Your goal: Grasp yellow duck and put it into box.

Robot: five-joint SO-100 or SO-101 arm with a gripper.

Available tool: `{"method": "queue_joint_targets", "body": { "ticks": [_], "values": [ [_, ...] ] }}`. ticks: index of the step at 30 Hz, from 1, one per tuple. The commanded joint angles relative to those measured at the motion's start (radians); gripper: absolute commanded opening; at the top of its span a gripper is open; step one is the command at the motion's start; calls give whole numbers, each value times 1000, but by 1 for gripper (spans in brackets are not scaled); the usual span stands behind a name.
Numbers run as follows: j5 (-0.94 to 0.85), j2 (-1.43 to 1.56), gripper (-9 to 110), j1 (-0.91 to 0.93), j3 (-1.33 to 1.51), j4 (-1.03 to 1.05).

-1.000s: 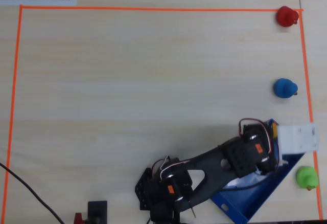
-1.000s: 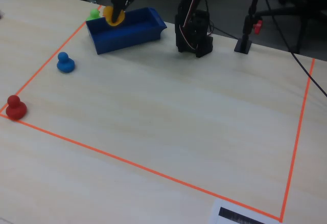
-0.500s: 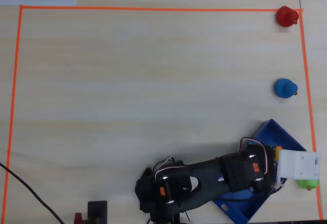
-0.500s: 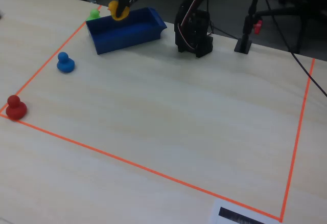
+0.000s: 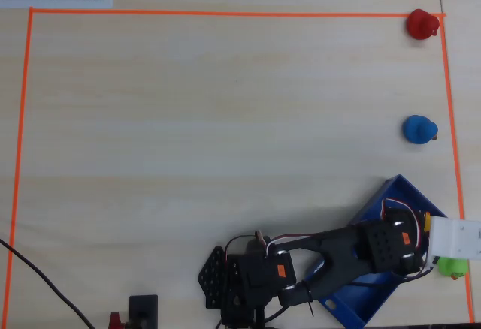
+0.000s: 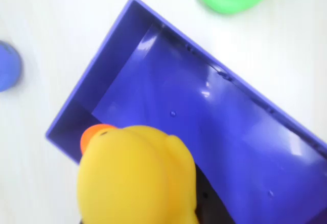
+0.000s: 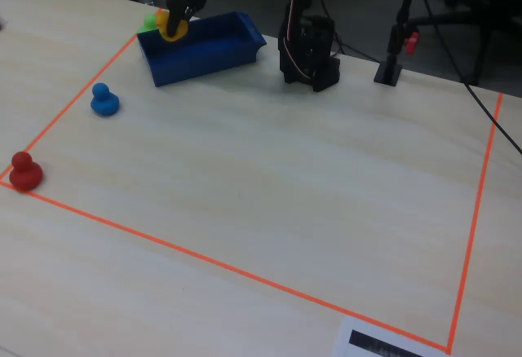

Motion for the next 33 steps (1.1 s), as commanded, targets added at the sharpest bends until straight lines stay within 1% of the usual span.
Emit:
{"method": "queue_joint_targets", "body": {
  "ticks": [1,3,6,14,18,19,21,22,24,26,30,33],
  "values": [
    [-21,-8,11,14,-17,-54],
    [-41,-17,19,14,-14,-60],
    [-57,-20,27,14,-12,-61],
    [-58,-9,29,15,-12,-52],
    [-46,14,28,2,-12,-48],
    [-41,28,26,-6,-12,-48],
    [-29,63,13,-37,-12,-43],
    [-17,86,7,-63,-12,-35],
    [20,141,1,-135,-12,-12],
    [49,202,0,-242,-12,26],
    [55,345,0,-537,17,170],
    [-11,485,0,-784,170,229]
  ]
}}
